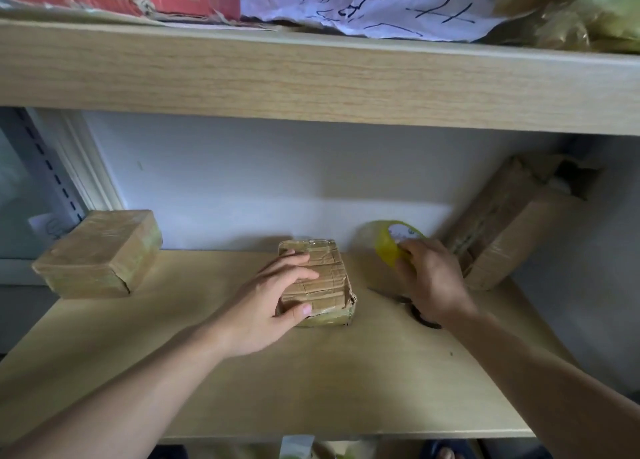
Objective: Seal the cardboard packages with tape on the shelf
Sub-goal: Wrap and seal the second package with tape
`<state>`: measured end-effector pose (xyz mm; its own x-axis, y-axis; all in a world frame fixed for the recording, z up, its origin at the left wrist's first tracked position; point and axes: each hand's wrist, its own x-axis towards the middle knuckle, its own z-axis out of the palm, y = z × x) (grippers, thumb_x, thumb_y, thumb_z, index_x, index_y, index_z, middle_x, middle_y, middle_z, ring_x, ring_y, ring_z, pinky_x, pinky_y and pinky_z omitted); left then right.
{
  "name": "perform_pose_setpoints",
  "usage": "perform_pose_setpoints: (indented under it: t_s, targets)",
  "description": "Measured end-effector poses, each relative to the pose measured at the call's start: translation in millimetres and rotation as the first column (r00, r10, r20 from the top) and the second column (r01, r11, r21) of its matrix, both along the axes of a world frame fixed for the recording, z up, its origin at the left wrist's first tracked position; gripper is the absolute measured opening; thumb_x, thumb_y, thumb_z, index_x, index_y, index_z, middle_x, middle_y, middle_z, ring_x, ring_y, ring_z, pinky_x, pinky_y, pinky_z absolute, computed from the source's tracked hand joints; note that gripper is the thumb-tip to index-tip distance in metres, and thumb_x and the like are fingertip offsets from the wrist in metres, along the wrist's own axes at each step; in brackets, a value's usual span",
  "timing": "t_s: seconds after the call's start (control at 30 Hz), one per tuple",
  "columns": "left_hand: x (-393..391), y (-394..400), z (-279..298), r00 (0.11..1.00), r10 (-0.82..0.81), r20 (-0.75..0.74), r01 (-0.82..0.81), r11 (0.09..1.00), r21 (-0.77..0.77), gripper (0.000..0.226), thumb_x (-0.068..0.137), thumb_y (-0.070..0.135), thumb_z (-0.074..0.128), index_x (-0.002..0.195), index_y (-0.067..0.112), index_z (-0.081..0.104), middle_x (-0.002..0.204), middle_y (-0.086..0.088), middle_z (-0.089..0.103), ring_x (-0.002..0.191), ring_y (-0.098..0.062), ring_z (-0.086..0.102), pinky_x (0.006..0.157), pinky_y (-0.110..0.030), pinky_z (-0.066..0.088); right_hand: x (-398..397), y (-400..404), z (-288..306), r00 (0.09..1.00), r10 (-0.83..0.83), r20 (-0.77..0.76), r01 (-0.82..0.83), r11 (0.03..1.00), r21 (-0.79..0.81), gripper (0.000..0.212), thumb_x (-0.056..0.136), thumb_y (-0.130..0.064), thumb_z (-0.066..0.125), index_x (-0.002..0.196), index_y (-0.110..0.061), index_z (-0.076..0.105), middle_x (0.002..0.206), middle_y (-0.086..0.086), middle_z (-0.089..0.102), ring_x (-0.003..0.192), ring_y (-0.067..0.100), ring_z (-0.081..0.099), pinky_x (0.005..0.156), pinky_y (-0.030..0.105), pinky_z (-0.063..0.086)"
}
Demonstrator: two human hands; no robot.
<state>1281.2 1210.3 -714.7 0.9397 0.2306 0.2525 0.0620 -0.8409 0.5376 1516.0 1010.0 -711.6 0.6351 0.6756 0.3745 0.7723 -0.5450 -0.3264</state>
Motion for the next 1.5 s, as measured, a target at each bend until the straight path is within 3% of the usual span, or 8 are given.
perform_pose_setpoints:
  t_s: [0.17,0.3,0.6,0.87,1.03,1.07,1.2,1.5]
  targets:
    - [-1,-17,25,0.961,0.196,0.193,-0.134,0.946,-0.297,0.038,0.096,0.04,0.063,0.133,0.03,0.06,0.133,0.023,0.062,0.118,-0.006,0.063,0.107,-0.029,0.045,-50,-11,69,0.895,0.424,-0.139,-0.373,0.881,0.29,0.018,0.096,-0.024,0.054,0.11,-0.021,0.064,0.101,-0.013,0.059,0.097,0.009,0.056,0.081,0.014,0.04]
    - [-1,-37,49,0.957,0.181,0.225,0.114,0.481,-0.869,0.1,0.062,0.074,0.082,0.142,0.022,0.052,0.14,-0.004,0.061,0.132,-0.02,0.058,0.11,-0.045,0.048,-89,-15,88,0.689,0.65,-0.322,-0.533,0.755,0.382,0.015,0.098,-0.018,0.057,0.107,-0.018,0.069,0.103,0.001,0.061,0.099,0.021,0.06,0.085,0.022,0.044]
    - [-8,-46,67,0.958,0.045,0.284,0.286,-0.058,-0.957,0.103,0.073,0.055,0.084,0.148,-0.001,0.041,0.149,-0.032,0.047,0.135,-0.045,0.052,0.108,-0.052,0.049,-98,-4,79,0.612,0.672,-0.417,-0.438,0.727,0.529,0.067,0.077,-0.026,0.088,0.136,-0.025,0.057,0.132,-0.011,0.065,0.13,0.015,0.059,0.101,0.037,0.056]
    - [-9,-42,67,0.954,0.071,0.291,0.267,0.236,-0.934,0.112,0.045,0.05,0.1,0.14,0.01,0.056,0.138,-0.013,0.064,0.127,-0.033,0.063,0.096,-0.04,0.056,-92,0,73,0.78,0.569,-0.261,-0.426,0.788,0.443,0.064,0.08,0.012,0.076,0.127,-0.03,0.065,0.132,-0.013,0.064,0.119,0.016,0.067,0.09,0.045,0.06]
    - [-14,-40,66,0.94,0.126,0.316,0.037,0.885,-0.463,0.122,0.042,0.026,0.105,0.148,0.032,0.046,0.138,0.019,0.062,0.13,-0.005,0.057,0.107,-0.018,0.044,-88,-1,75,-0.063,0.654,-0.754,-0.091,0.748,0.657,0.077,0.074,0.002,0.054,0.147,-0.022,0.048,0.141,0.012,0.061,0.112,0.043,0.068,0.084,0.056,0.06]
    - [-15,-40,67,0.948,0.114,0.297,-0.005,0.939,-0.345,0.124,0.042,0.029,0.105,0.149,0.035,0.045,0.141,0.023,0.058,0.132,-0.001,0.054,0.108,-0.014,0.041,-90,0,74,-0.073,0.625,-0.777,-0.069,0.774,0.629,0.067,0.079,-0.009,0.061,0.144,-0.02,0.051,0.136,0.014,0.064,0.103,0.04,0.069,0.078,0.05,0.06]
    - [-14,-39,65,0.97,0.028,0.243,0.087,0.889,-0.45,0.107,0.05,0.038,0.101,0.145,0.029,0.051,0.139,0.016,0.062,0.131,-0.008,0.058,0.11,-0.025,0.044,-103,8,63,0.354,0.53,-0.77,-0.059,0.835,0.548,0.026,0.108,-0.027,0.051,0.121,-0.012,0.067,0.084,0.004,0.071,0.057,0.021,0.056,0.047,0.027,0.04]
    - [-14,-23,66,0.95,0.062,0.308,0.113,0.846,-0.52,0.016,0.09,-0.001,0.07,0.097,0.012,0.077,0.108,0.004,0.078,0.104,-0.015,0.074,0.094,-0.028,0.057,-90,4,59,0.497,0.553,-0.669,-0.259,0.83,0.494,0.029,0.11,-0.016,0.04,0.115,-0.004,0.067,0.09,0.007,0.071,0.054,0.019,0.045,0.05,0.019,0.04]
